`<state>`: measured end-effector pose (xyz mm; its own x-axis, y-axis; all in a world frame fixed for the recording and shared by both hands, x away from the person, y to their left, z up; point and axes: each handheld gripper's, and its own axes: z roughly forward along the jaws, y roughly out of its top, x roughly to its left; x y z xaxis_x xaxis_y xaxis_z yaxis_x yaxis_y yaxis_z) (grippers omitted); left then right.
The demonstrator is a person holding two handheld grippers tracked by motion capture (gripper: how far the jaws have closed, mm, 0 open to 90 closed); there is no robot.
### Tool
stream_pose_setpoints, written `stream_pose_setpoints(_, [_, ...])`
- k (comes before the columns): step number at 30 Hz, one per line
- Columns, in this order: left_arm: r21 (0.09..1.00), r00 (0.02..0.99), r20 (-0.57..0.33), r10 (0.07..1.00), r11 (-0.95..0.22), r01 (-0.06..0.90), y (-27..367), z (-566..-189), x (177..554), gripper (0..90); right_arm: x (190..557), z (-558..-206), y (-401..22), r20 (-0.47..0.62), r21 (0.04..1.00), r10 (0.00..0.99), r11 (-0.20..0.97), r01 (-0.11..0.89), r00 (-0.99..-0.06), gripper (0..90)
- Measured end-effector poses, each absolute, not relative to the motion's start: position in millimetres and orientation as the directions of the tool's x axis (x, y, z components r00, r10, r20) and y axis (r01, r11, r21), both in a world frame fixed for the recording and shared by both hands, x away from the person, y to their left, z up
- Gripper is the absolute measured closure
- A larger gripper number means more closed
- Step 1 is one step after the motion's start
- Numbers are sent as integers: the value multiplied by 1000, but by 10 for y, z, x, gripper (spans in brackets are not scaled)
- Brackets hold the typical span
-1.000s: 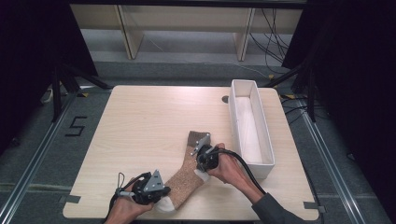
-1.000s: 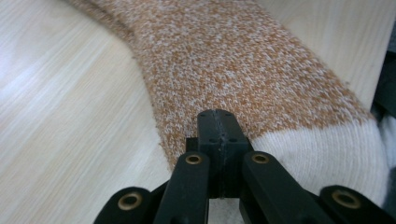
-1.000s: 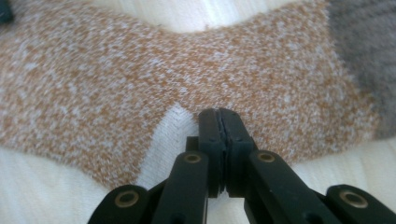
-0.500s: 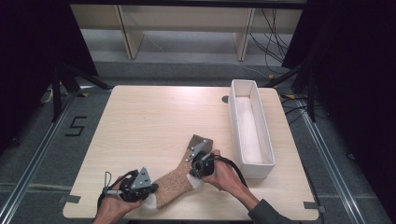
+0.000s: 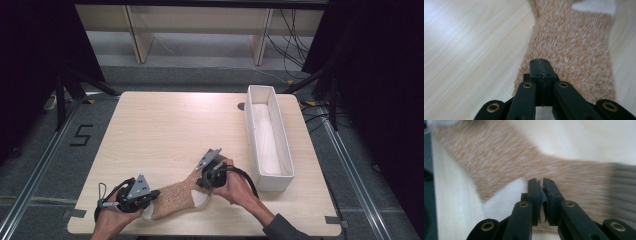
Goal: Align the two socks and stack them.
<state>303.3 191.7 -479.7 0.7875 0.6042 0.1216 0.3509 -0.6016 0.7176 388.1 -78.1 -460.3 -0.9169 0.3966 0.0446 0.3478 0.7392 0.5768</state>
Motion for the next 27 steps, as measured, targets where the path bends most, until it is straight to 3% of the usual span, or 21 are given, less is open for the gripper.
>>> stream_pose_setpoints(3, [731, 811, 131, 570, -608, 310, 1783, -4743, 2992, 896, 3997, -4544, -863, -10, 594, 448, 722, 355, -894, 848])
stream_pose_setpoints(8, [655, 839, 112, 532, -675, 340, 1689, -4935, 2968, 896, 4116, -4743, -837, -99, 499, 485, 780, 379, -869, 862])
stream_pose_setpoints(11, [690, 828, 79, 555, -631, 356, 1728, -4986, 2914, 896, 4161, -4792, -879, -83, 503, 510, 763, 406, -856, 874])
stream_pose_setpoints(14, [676, 826, 128, 549, -658, 333, 1738, -4968, 2846, 895, 4201, -4802, -928, -91, 507, 517, 760, 408, -851, 884])
stream_pose_setpoints(19, [681, 826, 133, 548, -656, 325, 1734, -4930, 2789, 894, 4190, -4737, -907, -88, 513, 529, 751, 417, -844, 853])
stream_pose_setpoints(27, [741, 812, 72, 580, -576, 345, 1792, -4895, 2694, 873, 4328, -4694, -893, -103, 543, 570, 719, 434, -815, 810])
